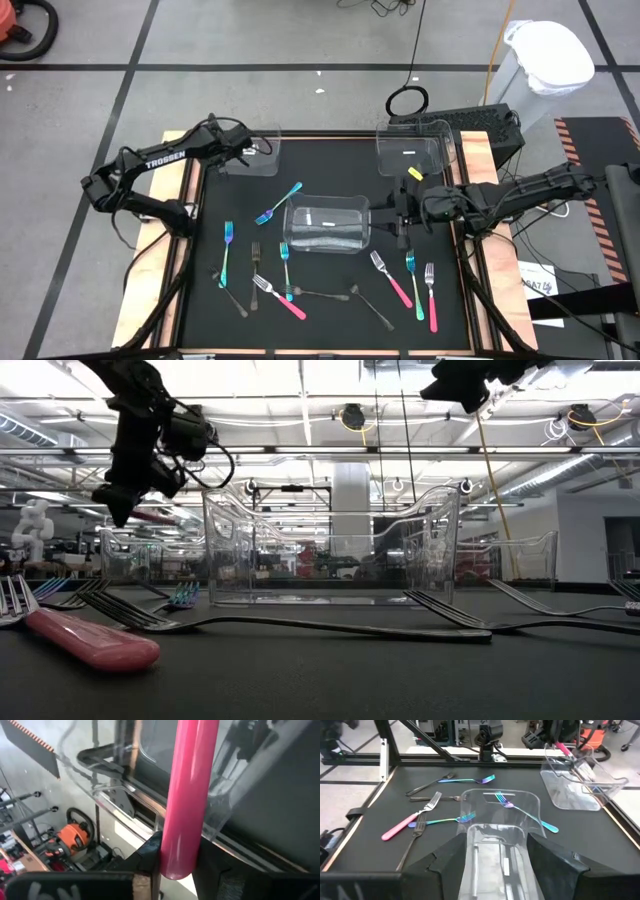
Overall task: Sort silverware by color (type)
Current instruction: Put the pink fork into the left transparent bin
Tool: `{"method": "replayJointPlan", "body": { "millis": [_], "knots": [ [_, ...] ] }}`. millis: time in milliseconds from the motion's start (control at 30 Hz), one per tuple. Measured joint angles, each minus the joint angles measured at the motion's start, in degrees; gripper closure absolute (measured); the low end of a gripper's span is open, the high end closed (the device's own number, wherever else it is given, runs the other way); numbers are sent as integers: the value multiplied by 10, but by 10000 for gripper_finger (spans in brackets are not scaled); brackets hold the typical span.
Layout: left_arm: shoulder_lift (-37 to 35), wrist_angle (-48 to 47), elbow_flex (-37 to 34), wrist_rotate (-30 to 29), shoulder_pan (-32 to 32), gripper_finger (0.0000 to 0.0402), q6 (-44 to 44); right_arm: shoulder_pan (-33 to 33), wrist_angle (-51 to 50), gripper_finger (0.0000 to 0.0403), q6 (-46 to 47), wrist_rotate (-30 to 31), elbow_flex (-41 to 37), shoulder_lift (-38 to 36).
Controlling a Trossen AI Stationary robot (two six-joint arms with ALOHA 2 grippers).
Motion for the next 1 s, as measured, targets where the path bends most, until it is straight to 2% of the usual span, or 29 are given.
{"method": "replayJointPlan", "body": {
  "millis": [400,600,867,1000],
  "knots": [
    [0,9,-22,-17,0,318,3,9,5,200,-4,1,0,0],
    [0,19,-22,-70,-1,268,3,9,5,200,-4,1,0,0],
    [0,64,-22,-81,-1,178,3,9,5,200,-4,1,0,0],
    [0,71,-22,-93,-1,154,1,9,5,200,-4,1,0,0]
  ]
}}
